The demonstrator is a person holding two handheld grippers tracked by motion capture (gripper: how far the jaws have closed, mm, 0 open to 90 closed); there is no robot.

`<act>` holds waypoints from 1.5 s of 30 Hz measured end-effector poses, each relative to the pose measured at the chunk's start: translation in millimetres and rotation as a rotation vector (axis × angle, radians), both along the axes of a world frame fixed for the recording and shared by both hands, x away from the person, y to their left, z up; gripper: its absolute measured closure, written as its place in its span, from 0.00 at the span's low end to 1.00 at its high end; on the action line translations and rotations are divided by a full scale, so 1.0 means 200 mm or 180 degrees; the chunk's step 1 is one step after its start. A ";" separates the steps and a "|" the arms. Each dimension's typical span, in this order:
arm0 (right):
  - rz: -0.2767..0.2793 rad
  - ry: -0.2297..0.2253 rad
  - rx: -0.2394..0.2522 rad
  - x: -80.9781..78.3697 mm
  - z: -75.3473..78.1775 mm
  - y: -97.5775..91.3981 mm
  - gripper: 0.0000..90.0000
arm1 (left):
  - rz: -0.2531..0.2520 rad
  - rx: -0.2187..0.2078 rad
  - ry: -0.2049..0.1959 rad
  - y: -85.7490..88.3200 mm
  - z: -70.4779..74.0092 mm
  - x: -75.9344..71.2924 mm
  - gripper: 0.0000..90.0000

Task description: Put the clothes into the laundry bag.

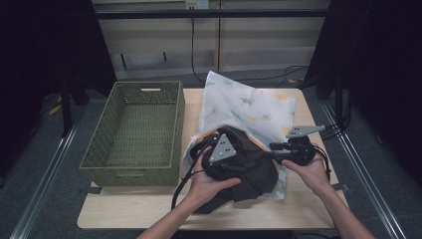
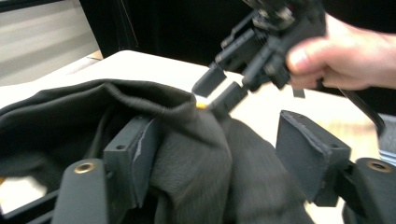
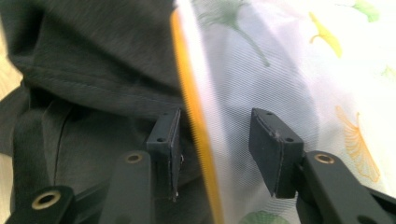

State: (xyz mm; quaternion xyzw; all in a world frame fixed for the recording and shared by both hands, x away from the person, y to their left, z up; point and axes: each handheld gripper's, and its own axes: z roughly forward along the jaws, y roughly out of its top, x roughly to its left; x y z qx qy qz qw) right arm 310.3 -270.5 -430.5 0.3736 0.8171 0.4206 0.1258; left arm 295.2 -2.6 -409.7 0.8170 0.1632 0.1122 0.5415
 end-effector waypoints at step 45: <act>-0.0310 0.0004 -0.0177 0.20 -0.03 0.12 0.82 | 0.0197 0.0404 0.0263 0.06 -0.40 -0.03 0.15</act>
